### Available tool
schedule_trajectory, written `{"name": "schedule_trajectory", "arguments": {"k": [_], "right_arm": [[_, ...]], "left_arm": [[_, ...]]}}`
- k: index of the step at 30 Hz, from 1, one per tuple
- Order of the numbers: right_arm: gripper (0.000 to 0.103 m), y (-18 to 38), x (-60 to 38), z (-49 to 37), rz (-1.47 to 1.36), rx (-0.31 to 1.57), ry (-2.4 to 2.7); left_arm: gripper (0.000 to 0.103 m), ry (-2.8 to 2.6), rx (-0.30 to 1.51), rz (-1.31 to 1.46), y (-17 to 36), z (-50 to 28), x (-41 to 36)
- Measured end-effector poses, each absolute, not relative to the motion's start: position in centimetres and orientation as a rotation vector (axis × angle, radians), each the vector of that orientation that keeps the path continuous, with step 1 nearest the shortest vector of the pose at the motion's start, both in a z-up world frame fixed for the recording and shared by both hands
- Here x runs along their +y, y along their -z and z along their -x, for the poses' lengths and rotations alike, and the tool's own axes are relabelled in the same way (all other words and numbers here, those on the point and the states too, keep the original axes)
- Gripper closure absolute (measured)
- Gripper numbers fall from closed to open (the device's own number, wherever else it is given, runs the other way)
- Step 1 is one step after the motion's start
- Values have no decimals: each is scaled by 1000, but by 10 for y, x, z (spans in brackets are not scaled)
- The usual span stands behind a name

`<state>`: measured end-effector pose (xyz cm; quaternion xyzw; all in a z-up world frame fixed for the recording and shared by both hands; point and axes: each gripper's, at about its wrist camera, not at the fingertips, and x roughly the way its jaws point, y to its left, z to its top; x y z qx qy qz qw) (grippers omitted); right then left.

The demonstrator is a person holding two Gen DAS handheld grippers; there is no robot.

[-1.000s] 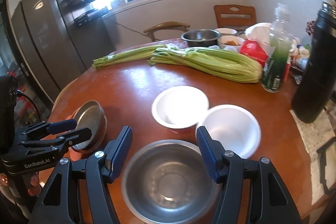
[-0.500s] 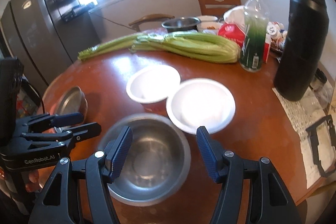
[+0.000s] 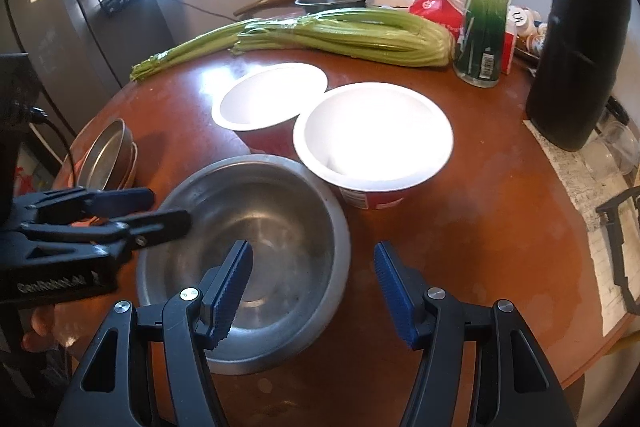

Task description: Organize plates and bowls

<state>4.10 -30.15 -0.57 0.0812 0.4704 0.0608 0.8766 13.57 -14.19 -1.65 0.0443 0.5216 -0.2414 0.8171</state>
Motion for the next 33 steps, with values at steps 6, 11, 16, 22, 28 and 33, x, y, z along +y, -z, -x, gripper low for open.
{"name": "schedule_trajectory", "arguments": {"k": [6,11,16,22,28,33], "right_arm": [[42,8,-298,-42,-174,988,-160],[42,8,-299,-44,-190,983,-172],[42,9,-295,-44,-209,994,-194],[42,5,-286,-42,-233,993,-256],[42,2,-271,-40,-225,997,-318],[42,1,-259,-40,-214,1004,-356]], "left_arm": [[46,550,1129,-64,25,-138,-145],[47,575,1135,-31,27,-139,-144],[47,556,1122,-26,24,-138,-138],[47,528,1107,-9,17,-133,-120],[47,503,1080,9,8,-123,-98],[47,477,1085,24,9,-117,-83]]}}
